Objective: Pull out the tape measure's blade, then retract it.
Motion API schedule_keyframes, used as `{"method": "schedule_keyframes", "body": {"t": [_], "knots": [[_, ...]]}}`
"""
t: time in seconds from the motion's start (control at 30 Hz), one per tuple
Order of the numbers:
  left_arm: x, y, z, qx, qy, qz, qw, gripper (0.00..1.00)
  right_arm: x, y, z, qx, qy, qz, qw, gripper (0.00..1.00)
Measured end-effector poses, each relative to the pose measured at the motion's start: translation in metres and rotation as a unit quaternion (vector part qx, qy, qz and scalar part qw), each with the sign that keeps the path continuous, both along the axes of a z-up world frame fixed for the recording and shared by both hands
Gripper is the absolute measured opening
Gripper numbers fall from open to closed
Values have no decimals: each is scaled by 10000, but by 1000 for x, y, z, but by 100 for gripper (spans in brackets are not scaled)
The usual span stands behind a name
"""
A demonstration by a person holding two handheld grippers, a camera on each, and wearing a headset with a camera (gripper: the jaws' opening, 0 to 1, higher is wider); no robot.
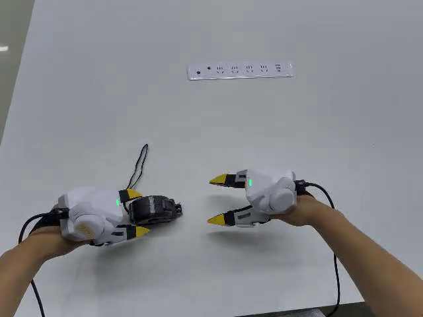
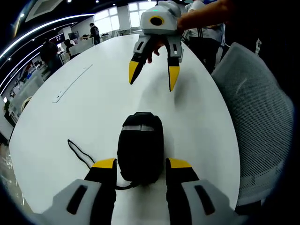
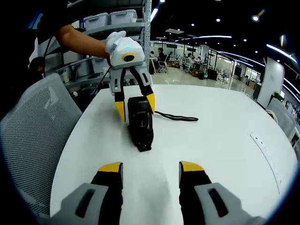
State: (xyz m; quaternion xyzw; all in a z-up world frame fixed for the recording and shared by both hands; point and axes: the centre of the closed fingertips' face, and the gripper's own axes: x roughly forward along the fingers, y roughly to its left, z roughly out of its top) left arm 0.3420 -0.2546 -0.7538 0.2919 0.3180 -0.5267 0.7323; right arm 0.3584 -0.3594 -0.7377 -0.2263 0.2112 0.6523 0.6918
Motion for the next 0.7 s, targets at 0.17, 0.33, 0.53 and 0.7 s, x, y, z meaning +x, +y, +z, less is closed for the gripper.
{"method": "schedule_keyframes", "body": {"t": [0.17, 0.33, 0.53, 0.7], "knots": [[2, -2, -2, 13, 2, -36, 10000, 31, -2, 11, -7, -17, 91, 113, 9999, 45], [2, -2, -4, 58, 29, -111, 9999, 31, -4, 21, -13, -48, 115, 243, 9996, 43], [2, -3, -5, 27, 139, -114, 9998, 31, -5, 33, -18, -71, 155, 375, 9992, 40], [1, -2, -6, 29, 219, 29, 9998, 30, -6, 40, -24, -104, 207, 495, 9985, 38]]}}
